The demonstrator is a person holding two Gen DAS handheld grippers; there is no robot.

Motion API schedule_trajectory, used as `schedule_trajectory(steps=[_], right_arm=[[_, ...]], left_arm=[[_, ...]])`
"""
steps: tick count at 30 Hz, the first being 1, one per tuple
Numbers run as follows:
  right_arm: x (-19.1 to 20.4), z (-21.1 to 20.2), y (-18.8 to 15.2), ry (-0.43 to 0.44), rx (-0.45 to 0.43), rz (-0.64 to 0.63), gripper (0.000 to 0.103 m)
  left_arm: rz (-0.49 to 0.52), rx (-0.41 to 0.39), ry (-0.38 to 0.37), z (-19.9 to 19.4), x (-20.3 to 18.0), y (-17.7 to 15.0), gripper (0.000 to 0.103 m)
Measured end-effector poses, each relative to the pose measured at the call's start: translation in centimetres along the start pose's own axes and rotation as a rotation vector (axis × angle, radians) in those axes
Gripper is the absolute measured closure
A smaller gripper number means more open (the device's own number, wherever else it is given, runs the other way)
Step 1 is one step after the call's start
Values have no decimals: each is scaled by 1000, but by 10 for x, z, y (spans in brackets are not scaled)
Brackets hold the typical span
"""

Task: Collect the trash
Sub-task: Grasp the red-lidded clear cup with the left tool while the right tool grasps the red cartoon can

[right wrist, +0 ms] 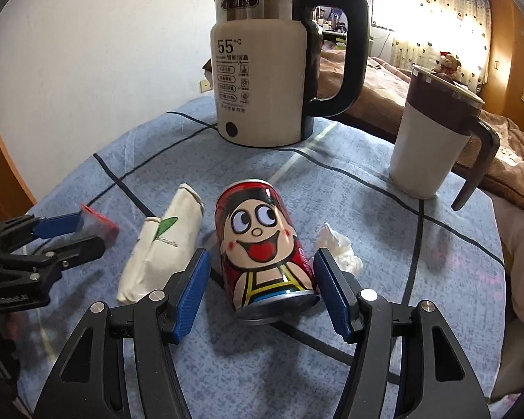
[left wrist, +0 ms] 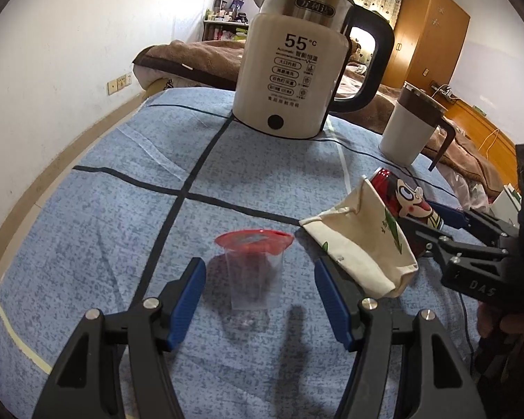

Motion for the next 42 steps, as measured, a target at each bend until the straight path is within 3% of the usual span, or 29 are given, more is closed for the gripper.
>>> schedule_trajectory(steps=[13,20,37,42], right_arm=[[-3,10,1,11,-5,60,45],[-6,4,-4,16,-19,110,45],[-6,-34,-30,24,-70,161,47],[2,-43,-44,43,-40,150,47]], left_arm=[[-7,8,-4,6,-1,1,38],[-1,17,-11,8,-3,2,69],[16,-22,-48,-22,-16,-12,69],[25,-25,-65,-30,-25,-20,69]])
Point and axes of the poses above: each gripper's, at about its wrist camera, not at the fingertips, and z roughly the way its jaws point, x to its left, y to its top, the point moved 1 cm from there along z, roughly the way its jaws point, and after that the axes turned 7 degrees about y, right-handed, at the moved point
